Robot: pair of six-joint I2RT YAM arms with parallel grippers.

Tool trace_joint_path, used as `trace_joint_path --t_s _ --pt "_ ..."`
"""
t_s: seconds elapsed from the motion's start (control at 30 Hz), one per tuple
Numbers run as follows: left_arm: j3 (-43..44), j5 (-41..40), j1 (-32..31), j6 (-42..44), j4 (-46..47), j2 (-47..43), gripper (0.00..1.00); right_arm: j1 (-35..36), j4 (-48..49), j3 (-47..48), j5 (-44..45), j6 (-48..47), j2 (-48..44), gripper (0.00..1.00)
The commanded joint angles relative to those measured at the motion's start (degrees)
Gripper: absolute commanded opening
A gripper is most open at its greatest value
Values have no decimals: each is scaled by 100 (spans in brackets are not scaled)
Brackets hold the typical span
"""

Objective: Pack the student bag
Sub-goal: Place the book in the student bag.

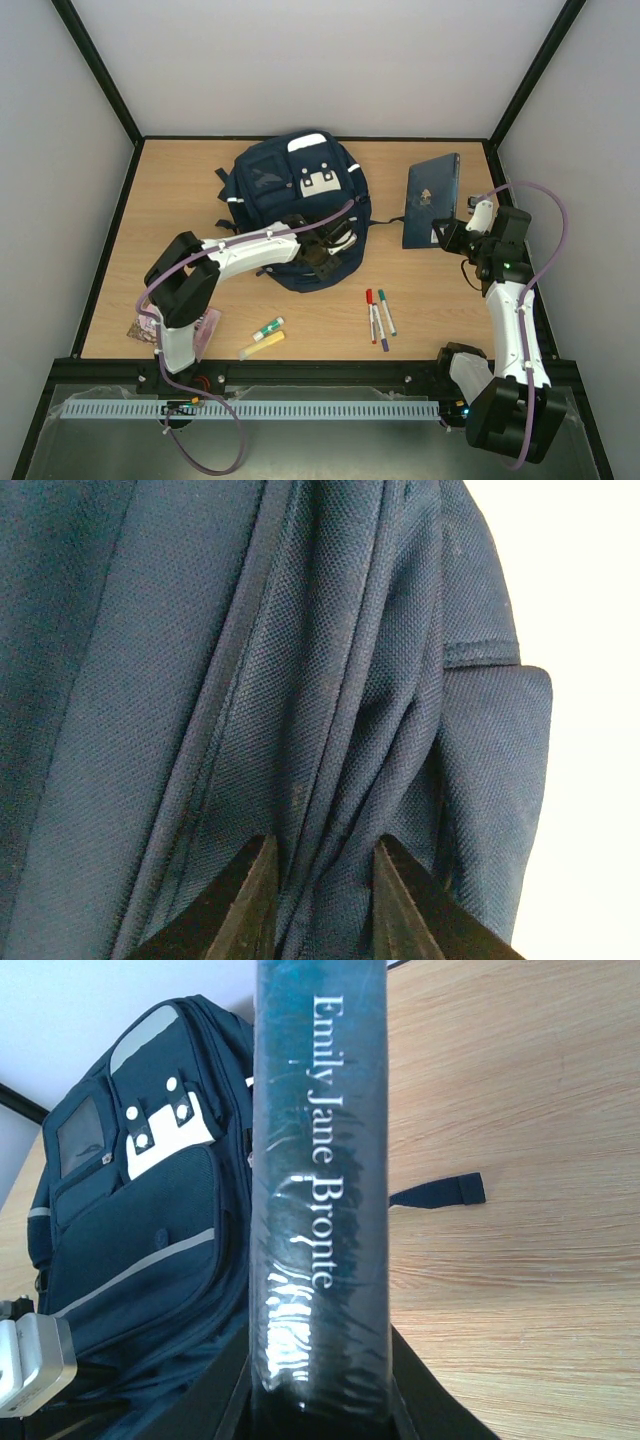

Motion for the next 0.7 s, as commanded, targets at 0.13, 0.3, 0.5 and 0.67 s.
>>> trace_joint_path --t_s 0.13,0.3,0.5,0.67 --pt "-24 -135 18 -70 -489 -181 39 8 686 68 -307 -123 -61 1" --pt "-27 -116 16 -85 -579 -298 30 7 693 69 -329 -119 -27 1" --pt "61 -275 18 -135 -626 -243 5 9 680 73 -339 -117 -21 1" --pt "425 -561 18 -184 -783 -337 2 7 761 43 -289 -119 -34 1"
